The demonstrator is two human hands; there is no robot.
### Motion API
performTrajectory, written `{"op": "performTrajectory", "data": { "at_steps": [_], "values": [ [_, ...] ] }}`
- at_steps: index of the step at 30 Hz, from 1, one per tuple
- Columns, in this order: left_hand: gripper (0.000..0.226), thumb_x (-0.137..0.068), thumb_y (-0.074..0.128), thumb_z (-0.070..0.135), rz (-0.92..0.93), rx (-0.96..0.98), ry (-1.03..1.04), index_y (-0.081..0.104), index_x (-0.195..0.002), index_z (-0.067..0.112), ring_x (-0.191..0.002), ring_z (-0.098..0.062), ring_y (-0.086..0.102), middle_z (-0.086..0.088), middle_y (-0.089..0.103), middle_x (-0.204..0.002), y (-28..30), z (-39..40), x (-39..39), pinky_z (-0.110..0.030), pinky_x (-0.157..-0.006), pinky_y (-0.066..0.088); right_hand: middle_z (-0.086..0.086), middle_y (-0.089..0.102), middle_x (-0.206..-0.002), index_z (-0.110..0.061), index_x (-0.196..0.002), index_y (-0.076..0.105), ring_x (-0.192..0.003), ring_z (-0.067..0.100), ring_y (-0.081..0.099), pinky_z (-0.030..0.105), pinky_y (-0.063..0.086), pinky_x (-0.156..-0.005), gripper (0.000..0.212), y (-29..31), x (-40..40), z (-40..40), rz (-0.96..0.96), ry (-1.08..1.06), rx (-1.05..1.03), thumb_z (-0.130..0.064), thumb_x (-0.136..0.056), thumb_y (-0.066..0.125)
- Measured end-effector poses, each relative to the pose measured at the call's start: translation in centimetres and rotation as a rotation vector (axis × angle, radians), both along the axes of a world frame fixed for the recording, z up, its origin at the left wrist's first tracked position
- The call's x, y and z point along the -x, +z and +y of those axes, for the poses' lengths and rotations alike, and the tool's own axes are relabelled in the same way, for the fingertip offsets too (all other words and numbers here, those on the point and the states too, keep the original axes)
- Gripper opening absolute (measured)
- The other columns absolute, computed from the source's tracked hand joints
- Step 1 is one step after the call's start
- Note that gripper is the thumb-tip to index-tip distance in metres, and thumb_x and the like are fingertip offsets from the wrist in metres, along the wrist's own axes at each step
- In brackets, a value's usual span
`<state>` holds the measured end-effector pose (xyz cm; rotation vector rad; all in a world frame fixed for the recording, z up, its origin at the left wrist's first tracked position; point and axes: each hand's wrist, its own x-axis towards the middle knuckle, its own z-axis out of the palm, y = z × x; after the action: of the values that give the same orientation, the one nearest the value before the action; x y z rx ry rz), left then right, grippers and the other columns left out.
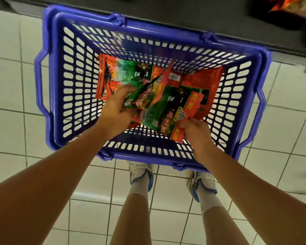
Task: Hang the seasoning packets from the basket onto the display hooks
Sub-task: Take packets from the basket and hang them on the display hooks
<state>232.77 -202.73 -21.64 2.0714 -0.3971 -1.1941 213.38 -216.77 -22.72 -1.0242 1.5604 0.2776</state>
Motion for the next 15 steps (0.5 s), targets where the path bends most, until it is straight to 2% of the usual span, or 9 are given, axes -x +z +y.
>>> {"op": "performTrajectory", "data": {
  "at_steps": [1,3,5,6,8,10,12,15],
  "values": [
    [0.061,-0.089,0.054,-0.010,0.030,-0.019,-0.002,0.052,-0.140,0.022,-0.105,-0.023,0.062,0.002,0.051,-0.147,0.3,-0.1,0.3,-0.027,-0.074,0.052,0.003,0.076,-0.084,-0.015,-0.088,0.070,-0.084,0.026,0.072,0.040,0.059,-0.075,0.014,1.3,-0.5,0.1,-0.086,-0.072,-0.047,-0.007,-0.089,0.059],
    [0.058,-0.092,0.056,-0.007,0.064,-0.054,-0.069,0.053,-0.140,0.025,-0.097,-0.028,0.067,-0.002,0.058,-0.141,0.9,-0.2,1.0,-0.038,-0.068,0.059,0.007,0.077,-0.088,-0.010,-0.095,0.069,-0.082,0.024,0.074,0.033,0.060,-0.069,0.016,3.8,-1.8,-0.2,-0.238,-0.217,-0.188,-0.002,-0.088,0.057],
    [0.057,-0.092,0.059,-0.005,0.117,-0.072,-0.157,0.052,-0.140,0.024,-0.095,-0.036,0.069,-0.004,0.065,-0.125,1.6,-0.2,1.9,-0.053,-0.075,0.060,0.014,0.076,-0.090,-0.007,-0.093,0.070,-0.083,0.027,0.075,0.035,0.062,-0.069,0.016,6.0,-3.2,-0.9,-0.354,-0.309,-0.324,-0.003,-0.086,0.056],
    [0.060,-0.091,0.063,-0.004,0.161,-0.087,-0.187,0.051,-0.141,0.026,-0.098,-0.036,0.069,-0.003,0.064,-0.123,2.0,-0.2,2.4,-0.054,-0.079,0.059,0.016,0.076,-0.089,-0.007,-0.089,0.069,-0.083,0.028,0.076,0.038,0.062,-0.068,0.016,6.9,-3.8,-1.3,-0.387,-0.358,-0.375,-0.004,-0.088,0.054],
    [0.068,-0.084,0.074,0.001,0.265,-0.087,-0.158,0.048,-0.140,0.031,-0.104,-0.018,0.069,0.002,0.065,-0.121,2.7,-0.1,3.5,-0.043,-0.091,0.059,0.021,0.075,-0.091,-0.004,-0.087,0.062,-0.085,0.034,0.076,0.044,0.064,-0.070,0.014,8.5,-5.1,-2.2,-0.406,-0.473,-0.455,-0.004,-0.092,0.049],
    [0.065,-0.079,0.082,0.009,0.291,-0.056,-0.062,0.050,-0.127,0.037,-0.096,0.010,0.066,0.021,0.069,-0.108,3.8,-0.4,4.4,-0.020,-0.088,0.057,0.027,0.074,-0.096,-0.002,-0.089,0.053,-0.089,0.042,0.075,0.049,0.064,-0.074,0.009,10.0,-6.1,-2.7,-0.418,-0.583,-0.517,-0.006,-0.094,0.048],
    [0.050,-0.080,0.084,0.018,0.279,-0.010,0.091,0.059,-0.121,0.033,-0.092,0.009,0.068,0.022,0.074,-0.098,5.1,-1.2,5.1,-0.018,-0.082,0.056,0.026,0.074,-0.097,-0.003,-0.095,0.054,-0.090,0.042,0.075,0.047,0.064,-0.073,0.008,11.2,-6.7,-2.9,-0.440,-0.581,-0.558,-0.009,-0.094,0.048],
    [0.025,-0.091,0.073,0.013,0.295,0.090,0.249,0.068,-0.109,0.029,-0.087,0.005,0.071,0.020,0.076,-0.092,7.0,-2.3,5.4,-0.011,-0.072,0.053,0.024,0.075,-0.102,-0.007,-0.088,0.054,-0.095,0.039,0.075,0.046,0.064,-0.074,0.019,13.0,-7.2,-3.1,-0.494,-0.470,-0.582,-0.022,-0.098,0.051]
  ]
}}
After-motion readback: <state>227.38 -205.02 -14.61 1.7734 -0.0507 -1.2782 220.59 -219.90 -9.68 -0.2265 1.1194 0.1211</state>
